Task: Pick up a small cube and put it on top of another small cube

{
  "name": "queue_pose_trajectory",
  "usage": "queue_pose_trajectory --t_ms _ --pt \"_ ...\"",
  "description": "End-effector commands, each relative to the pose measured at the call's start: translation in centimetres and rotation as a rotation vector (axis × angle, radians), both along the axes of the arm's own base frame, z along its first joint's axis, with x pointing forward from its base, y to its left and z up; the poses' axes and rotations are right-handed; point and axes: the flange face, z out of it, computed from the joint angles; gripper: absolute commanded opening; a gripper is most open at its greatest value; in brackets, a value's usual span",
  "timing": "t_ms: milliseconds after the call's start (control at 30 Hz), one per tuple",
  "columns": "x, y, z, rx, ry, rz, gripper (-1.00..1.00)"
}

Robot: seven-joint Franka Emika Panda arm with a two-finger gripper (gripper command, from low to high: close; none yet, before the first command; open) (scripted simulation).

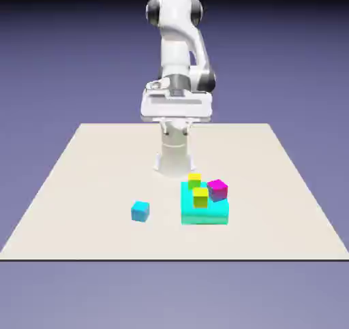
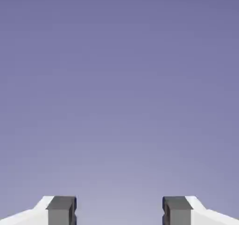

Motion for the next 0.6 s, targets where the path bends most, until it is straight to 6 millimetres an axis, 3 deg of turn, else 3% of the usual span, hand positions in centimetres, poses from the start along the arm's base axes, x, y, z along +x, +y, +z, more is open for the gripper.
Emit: queue_pose_trajectory --t_ms 0,267,400,567 --pt "0.5 -0.7 -1.3 0.004 0.057 -0.017 0.0" --pt "2.3 -6.7 -12.5 0.055 0.51 -0.151 0.0" --pt "1.5 -9.6 -18.1 0.095 0.735 -0.216 0.0" --pt "-0.9 -12.9 -24.9 0.157 1.015 -0.295 0.0"
